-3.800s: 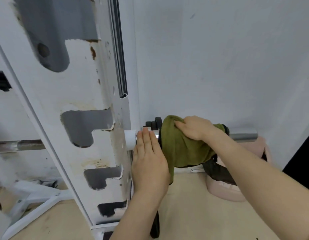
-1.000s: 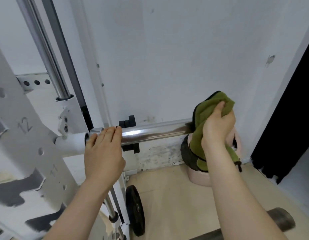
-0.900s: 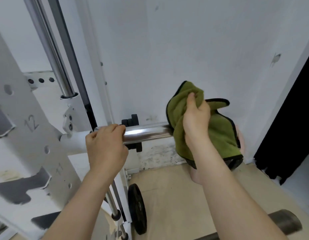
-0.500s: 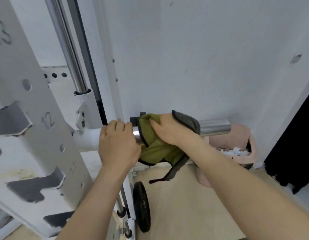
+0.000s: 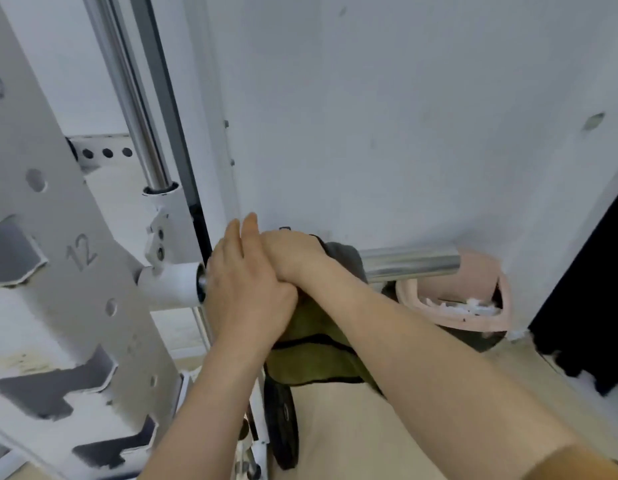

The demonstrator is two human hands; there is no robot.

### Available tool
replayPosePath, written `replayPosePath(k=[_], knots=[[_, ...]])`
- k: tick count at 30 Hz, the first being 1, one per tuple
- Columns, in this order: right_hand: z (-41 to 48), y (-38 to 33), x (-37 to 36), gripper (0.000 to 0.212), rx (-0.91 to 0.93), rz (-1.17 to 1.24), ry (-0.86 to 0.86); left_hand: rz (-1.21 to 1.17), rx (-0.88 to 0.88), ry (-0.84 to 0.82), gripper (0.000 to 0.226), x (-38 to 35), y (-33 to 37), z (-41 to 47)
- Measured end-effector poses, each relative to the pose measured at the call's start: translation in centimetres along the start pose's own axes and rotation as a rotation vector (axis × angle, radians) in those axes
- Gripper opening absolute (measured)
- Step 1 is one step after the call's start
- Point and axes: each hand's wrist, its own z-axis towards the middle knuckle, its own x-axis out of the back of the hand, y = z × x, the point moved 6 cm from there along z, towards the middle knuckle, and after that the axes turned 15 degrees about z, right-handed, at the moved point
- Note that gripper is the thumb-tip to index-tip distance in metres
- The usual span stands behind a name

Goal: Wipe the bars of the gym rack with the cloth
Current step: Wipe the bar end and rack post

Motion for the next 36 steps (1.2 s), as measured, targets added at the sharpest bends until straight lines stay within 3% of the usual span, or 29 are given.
replayPosePath(k=[4, 9, 14, 17, 21, 25, 28, 32, 36], knots=[[-3.1, 9.2, 4.6, 0.05, -0.248, 0.077, -0.042, 0.401, -0.264, -0.169, 0.075, -3.6, 2.3, 0.4], [-4.9, 14.3, 6.6, 0.041, -0.379, 0.22, -0.017, 0.405, -0.372, -0.09, 0.096, -4.0, 2.8, -0.9], [-7.9, 19.6, 9.3, 0.036, -0.492, 0.236, 0.216, 0.395, -0.404, -0.077, 0.09, -3.1, 2.2, -1.9], [-9.0, 21.1, 9.3, 0.042, -0.554, 0.271, 0.236, 0.377, -0.414, -0.105, 0.087, -2.6, 1.8, -3.2], [-7.1, 16.6, 8.1, 0.049, -0.488, 0.02, 0.118, 0.313, -0.396, -0.099, 0.082, -1.3, 1.5, -3.6], [-2.2, 6.5, 3.1, 0.05, -0.227, 0.073, -0.056, 0.164, -0.26, -0.017, 0.065, 0.0, 0.6, -2.0], [0.7, 0.2, 0.0, 0.04, -0.026, 0.124, -0.215, 0.209, -0.169, -0.077, 0.084, -0.6, 0.0, -0.9], [1.0, 0.4, 0.3, 0.031, 0.008, -0.034, 0.076, 0.376, -0.225, -0.136, 0.092, -2.3, -0.5, -1.5], [-2.7, 8.2, 4.0, 0.046, -0.2, -0.077, 0.222, 0.447, -0.308, -0.126, 0.089, -2.7, -0.6, -3.9]])
